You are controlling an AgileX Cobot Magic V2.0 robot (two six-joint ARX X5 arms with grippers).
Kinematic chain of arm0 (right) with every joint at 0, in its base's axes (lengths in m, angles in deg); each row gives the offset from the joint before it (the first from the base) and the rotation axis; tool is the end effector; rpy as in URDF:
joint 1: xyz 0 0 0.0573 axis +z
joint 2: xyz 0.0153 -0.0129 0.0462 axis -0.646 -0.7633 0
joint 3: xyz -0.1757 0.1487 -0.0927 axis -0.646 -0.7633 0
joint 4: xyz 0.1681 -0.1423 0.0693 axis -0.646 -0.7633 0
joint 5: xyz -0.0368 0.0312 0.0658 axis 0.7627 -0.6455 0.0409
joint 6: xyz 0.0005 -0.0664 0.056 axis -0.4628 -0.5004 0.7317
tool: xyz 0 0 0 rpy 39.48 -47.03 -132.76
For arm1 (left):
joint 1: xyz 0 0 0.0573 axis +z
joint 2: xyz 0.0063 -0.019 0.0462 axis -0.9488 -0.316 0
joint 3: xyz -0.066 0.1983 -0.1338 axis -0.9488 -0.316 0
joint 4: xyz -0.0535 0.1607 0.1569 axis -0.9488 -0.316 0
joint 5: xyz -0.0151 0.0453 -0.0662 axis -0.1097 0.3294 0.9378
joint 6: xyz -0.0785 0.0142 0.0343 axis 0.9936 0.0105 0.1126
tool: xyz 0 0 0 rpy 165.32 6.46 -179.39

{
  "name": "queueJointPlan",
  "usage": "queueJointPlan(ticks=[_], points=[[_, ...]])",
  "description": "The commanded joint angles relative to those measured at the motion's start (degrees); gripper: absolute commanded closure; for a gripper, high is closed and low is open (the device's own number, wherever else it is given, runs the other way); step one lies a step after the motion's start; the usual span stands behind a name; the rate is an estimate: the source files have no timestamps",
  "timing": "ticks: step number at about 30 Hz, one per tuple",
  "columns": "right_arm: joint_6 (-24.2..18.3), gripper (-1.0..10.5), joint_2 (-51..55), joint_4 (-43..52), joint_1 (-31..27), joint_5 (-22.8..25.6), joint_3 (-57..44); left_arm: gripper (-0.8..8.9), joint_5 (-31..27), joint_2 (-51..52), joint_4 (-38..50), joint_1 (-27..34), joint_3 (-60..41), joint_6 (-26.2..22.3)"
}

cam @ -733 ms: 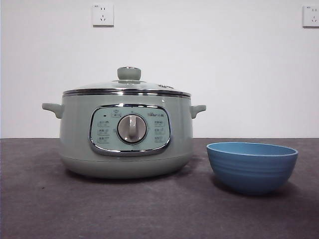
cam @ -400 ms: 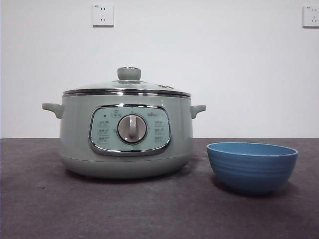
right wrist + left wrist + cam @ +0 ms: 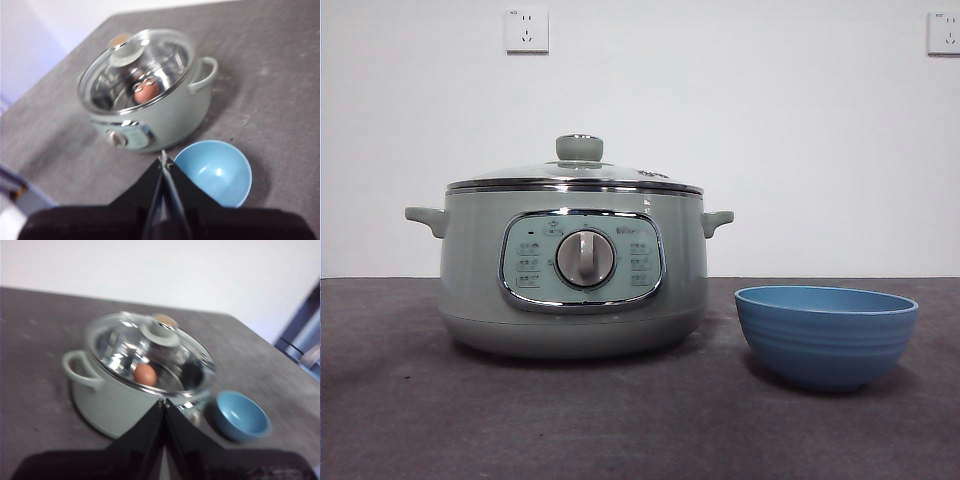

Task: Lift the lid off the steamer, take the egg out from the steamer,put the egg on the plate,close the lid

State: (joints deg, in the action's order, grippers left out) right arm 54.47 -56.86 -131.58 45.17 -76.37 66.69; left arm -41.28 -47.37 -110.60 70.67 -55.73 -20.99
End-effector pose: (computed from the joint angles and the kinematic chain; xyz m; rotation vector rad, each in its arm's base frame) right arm 0.1305 0.0522 0.2879 0.1372 0.5096 0.6527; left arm 0.0990 -0.0383 0.2655 -0.2793 0.2888 -0.5060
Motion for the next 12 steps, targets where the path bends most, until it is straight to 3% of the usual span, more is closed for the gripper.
queueJointPlan(ticks=[1,5,12], points=[[-8.2,9.6,-3.1,-6.3,0.2,-1.2,4.9,8.20,3.3,-2.3,-3.1,0.2,2.3,-3.3],[-13.3,9.6,-6.8,-14.9,0.4,-1.2,10.0,8.20,6.8,-5.4,-7.5,0.2,5.0,-6.3],[-13.7,9.5,-8.2,-17.5,2.4,-1.1,11.3,8.19,9.2,-7.4,-9.5,0.2,6.4,-7.2]])
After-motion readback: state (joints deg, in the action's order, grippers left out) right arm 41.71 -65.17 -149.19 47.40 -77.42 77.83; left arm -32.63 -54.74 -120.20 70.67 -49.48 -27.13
